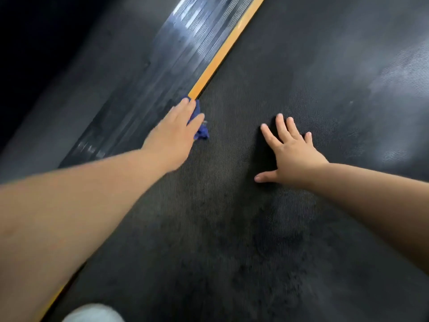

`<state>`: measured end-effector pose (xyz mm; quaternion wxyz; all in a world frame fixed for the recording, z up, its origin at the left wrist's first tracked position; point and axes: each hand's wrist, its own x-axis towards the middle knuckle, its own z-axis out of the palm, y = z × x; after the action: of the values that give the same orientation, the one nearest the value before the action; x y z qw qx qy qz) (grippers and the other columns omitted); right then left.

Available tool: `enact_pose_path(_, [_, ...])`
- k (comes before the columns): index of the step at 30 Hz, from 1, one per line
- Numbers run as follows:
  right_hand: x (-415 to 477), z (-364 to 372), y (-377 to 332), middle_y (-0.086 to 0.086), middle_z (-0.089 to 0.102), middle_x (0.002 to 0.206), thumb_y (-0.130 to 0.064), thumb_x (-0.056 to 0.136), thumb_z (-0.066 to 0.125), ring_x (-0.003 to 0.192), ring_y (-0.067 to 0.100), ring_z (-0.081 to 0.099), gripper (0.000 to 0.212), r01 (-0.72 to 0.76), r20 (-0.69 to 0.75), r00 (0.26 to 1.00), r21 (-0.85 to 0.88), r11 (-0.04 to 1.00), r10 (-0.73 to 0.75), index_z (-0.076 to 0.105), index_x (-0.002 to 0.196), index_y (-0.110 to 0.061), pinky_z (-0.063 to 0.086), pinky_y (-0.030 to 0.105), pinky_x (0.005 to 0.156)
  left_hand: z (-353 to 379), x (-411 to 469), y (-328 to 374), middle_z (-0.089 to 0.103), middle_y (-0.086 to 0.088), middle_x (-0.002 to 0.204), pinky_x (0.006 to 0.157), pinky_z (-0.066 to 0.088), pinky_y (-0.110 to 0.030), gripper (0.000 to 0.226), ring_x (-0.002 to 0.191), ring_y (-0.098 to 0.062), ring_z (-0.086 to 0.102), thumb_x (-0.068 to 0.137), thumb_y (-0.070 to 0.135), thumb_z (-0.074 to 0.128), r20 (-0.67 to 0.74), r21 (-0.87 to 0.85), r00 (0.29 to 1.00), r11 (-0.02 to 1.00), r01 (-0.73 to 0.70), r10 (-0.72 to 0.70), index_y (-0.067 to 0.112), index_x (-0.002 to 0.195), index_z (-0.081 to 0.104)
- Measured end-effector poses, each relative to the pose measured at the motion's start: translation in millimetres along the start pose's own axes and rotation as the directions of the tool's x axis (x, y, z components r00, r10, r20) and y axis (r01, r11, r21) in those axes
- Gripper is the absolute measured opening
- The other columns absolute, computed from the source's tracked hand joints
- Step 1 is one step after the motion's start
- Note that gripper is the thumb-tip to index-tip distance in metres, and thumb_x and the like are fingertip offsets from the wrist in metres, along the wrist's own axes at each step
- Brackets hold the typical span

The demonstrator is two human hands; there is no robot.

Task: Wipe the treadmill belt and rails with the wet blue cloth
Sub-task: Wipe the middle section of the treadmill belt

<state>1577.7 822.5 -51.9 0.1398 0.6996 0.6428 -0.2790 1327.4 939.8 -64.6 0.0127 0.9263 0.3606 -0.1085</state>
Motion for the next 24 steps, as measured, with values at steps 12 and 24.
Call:
enact_pose_path(12, [-1.5,1.6,0.7,0.005,-0.026,0.155,-0.075,0.066,0.061,0.143,0.027,-0.022,0.122,0.010,-0.032,0.999,0.006,1.000,-0.010,-0.015,0.149,-0.029,0.000,0.056,0.114,21.1,-104.5,41.3,0.035,-0.013,0.150,0.115,0.026,-0.044,0.058,0.142,-0.031,0.024,0.090,0.010,0.059,-0.008,-0.236,1.000,0.971,0.025,-0.028,0.007,0.143,0.037])
enact_pose_path(24, [-0.5,-20.8,2.9,0.006,-0.032,0.153,-0.060,0.071,0.071,0.143,0.027,-0.022,0.123,0.011,0.156,0.988,-0.097,0.995,0.004,-0.021,0.147,-0.028,0.005,0.054,0.114,5.5,-45.7,43.7,0.009,0.005,0.159,0.114,-0.006,-0.017,0.058,0.145,-0.008,0.000,0.098,0.017,0.045,-0.006,-0.392,1.000,0.919,-0.030,0.030,0.017,0.150,0.021])
